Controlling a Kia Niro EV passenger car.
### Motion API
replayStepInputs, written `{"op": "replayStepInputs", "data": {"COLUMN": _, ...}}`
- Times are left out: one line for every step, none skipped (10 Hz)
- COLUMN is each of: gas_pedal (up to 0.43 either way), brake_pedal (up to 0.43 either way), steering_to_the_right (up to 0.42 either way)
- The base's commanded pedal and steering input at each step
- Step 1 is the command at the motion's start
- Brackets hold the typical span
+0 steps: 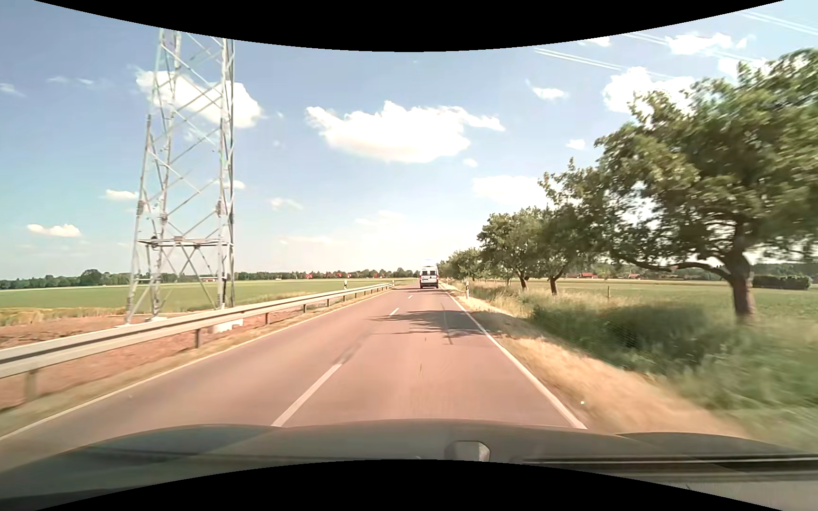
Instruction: Follow the waypoints while adhering to traffic rules and regulations
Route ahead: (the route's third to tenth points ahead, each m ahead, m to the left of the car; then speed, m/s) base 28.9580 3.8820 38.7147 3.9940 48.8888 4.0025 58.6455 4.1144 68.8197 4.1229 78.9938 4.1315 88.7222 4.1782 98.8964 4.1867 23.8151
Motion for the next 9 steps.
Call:
{"op": "replayStepInputs", "data": {"gas_pedal": 0.15, "brake_pedal": 0.006, "steering_to_the_right": -0.004}}
{"op": "replayStepInputs", "data": {"gas_pedal": 0.15, "brake_pedal": 0.006, "steering_to_the_right": -0.004}}
{"op": "replayStepInputs", "data": {"gas_pedal": 0.15, "brake_pedal": 0.006, "steering_to_the_right": -0.004}}
{"op": "replayStepInputs", "data": {"gas_pedal": 0.15, "brake_pedal": 0.006, "steering_to_the_right": -0.002}}
{"op": "replayStepInputs", "data": {"gas_pedal": 0.15, "brake_pedal": 0.006, "steering_to_the_right": -0.002}}
{"op": "replayStepInputs", "data": {"gas_pedal": 0.15, "brake_pedal": 0.006, "steering_to_the_right": -0.002}}
{"op": "replayStepInputs", "data": {"gas_pedal": 0.15, "brake_pedal": 0.006, "steering_to_the_right": -0.002}}
{"op": "replayStepInputs", "data": {"gas_pedal": 0.15, "brake_pedal": 0.006, "steering_to_the_right": -0.002}}
{"op": "replayStepInputs", "data": {"gas_pedal": 0.15, "brake_pedal": 0.006, "steering_to_the_right": -0.002}}
